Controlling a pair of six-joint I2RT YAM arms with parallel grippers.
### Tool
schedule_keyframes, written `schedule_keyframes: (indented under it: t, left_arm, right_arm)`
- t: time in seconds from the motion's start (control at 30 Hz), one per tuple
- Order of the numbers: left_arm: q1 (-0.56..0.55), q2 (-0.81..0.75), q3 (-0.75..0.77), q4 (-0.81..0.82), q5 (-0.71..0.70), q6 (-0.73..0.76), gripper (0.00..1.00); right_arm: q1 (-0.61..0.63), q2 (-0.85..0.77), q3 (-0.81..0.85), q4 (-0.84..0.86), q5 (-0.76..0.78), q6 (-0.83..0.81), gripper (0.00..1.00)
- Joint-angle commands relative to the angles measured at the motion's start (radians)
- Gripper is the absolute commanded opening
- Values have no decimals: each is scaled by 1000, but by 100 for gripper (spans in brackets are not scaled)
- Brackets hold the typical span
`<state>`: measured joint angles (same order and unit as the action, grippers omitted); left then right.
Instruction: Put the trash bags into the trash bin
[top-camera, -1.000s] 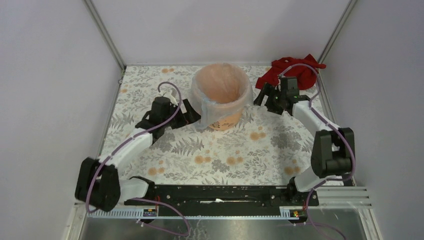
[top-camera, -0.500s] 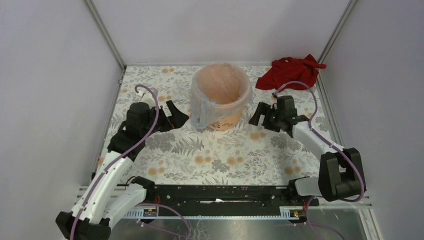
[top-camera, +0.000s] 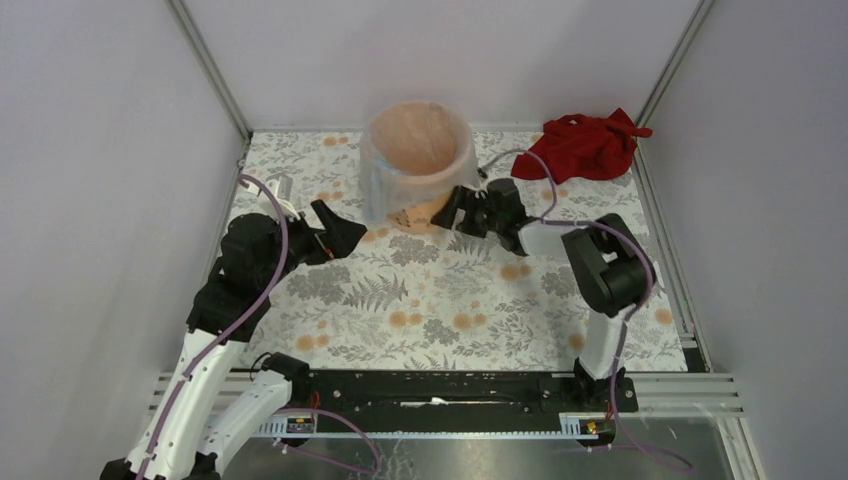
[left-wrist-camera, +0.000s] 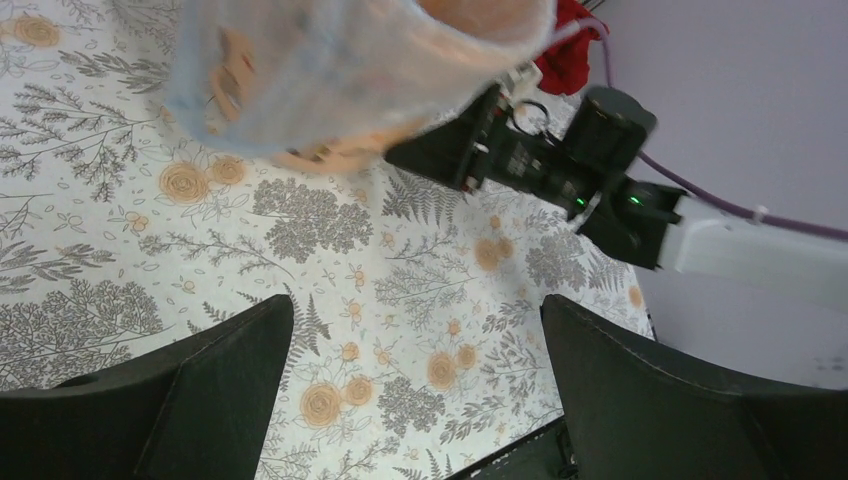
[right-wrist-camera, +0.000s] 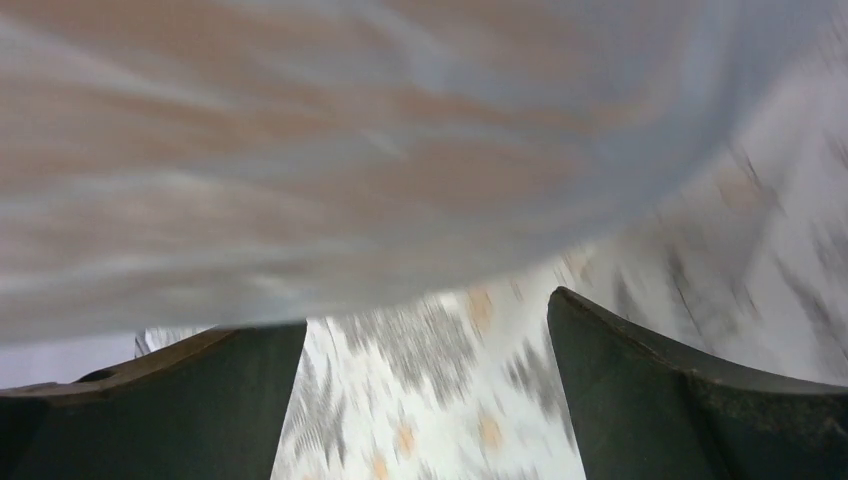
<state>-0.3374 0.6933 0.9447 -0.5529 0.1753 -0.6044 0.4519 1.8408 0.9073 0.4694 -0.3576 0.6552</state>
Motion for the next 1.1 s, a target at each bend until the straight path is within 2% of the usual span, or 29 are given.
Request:
schedule_keyframes:
  t: [0.0, 0.17, 0.27, 0.43, 0.53, 0.67, 0.77, 0.87, 1.07]
  left_arm:
    - [5, -27, 57, 8, -23, -26, 99]
    - [5, -27, 99, -3, -25, -13, 99]
    - [5, -36, 136, -36, -46, 6, 99]
    - [5, -60, 172, -65, -102, 50, 99]
    - [6, -51, 213, -72, -124, 78, 99]
    - [5, -36, 288, -76, -145, 120, 99]
    - [5, -23, 350, -79, -172, 140, 99]
    - [5, -7, 403, -82, -172, 142, 99]
    - [5, 19, 451, -83, -172, 134, 99]
  right_arm:
    - [50, 168, 250, 149, 10, -18, 97]
    - [87, 320, 455, 46, 21, 45, 96]
    - [90, 250, 405, -7, 75, 57, 96]
    - [91, -13, 244, -308, 206, -60, 97]
    - [91, -236, 112, -505, 286, -156, 100]
    - [91, -547, 45, -776, 395, -250, 100]
    - [92, -765, 86, -959, 469, -291, 100]
    - [91, -906, 194, -1142, 527, -327, 100]
    - [92, -1026, 396, -1293, 561, -367, 100]
